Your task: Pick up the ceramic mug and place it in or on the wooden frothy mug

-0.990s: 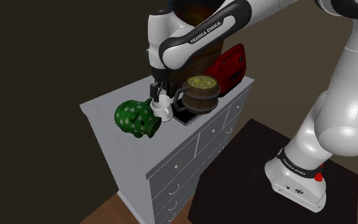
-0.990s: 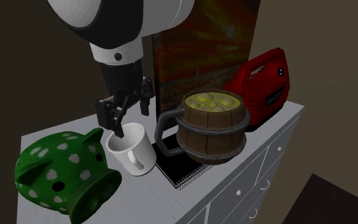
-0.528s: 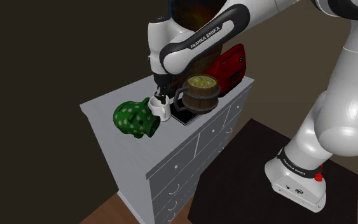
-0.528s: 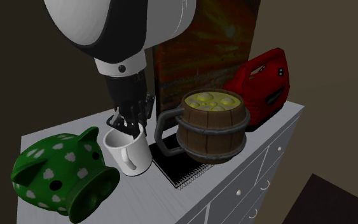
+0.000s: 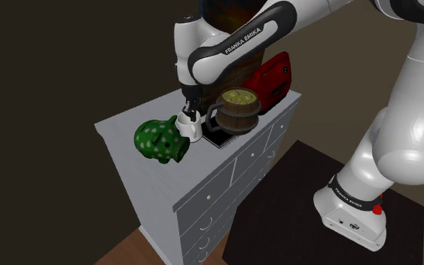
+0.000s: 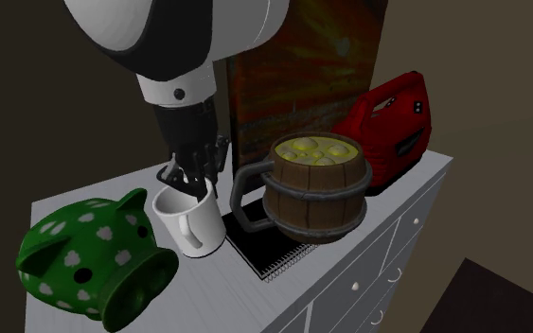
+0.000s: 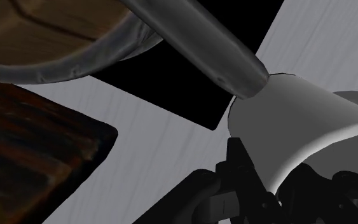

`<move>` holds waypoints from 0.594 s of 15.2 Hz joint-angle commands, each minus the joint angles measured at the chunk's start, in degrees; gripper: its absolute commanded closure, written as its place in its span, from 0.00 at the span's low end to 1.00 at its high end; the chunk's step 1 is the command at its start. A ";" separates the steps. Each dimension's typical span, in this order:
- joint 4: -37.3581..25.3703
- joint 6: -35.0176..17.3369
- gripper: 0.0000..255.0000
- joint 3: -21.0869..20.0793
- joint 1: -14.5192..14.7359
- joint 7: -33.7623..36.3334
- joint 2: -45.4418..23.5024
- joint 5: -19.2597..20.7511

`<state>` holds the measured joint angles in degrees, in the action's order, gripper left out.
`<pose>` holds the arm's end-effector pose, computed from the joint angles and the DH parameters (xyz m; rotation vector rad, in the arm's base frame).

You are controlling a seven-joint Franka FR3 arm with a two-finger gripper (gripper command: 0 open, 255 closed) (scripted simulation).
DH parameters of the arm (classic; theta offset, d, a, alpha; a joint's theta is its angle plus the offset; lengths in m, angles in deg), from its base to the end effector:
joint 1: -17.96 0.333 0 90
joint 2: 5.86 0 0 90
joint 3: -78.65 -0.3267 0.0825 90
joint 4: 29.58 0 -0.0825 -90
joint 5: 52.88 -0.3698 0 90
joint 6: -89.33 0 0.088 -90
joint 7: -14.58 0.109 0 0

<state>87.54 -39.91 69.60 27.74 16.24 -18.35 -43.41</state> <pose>0.5478 0.1788 0.3540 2.9878 0.6070 0.0221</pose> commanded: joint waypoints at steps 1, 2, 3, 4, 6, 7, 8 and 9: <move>-0.49 1.34 1.00 -0.07 -0.07 -0.36 0.86 -0.33; -0.78 2.01 1.00 -0.11 -0.09 -0.50 1.27 -0.49; -1.08 2.69 1.00 -0.15 -0.11 -0.65 1.66 -0.64; -1.39 3.38 1.00 -0.18 -0.13 -0.79 2.05 -0.78; -2.05 4.75 1.00 -0.24 -0.15 -1.07 2.79 -1.06; -2.39 5.44 1.00 -0.27 -0.17 -1.20 3.14 -1.19; -2.76 6.13 1.00 -0.29 -0.18 -1.34 3.49 -1.32; -3.13 6.83 1.00 -0.31 -0.18 -1.46 3.82 -1.44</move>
<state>84.88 -33.91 69.33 27.55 14.94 -14.94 -44.69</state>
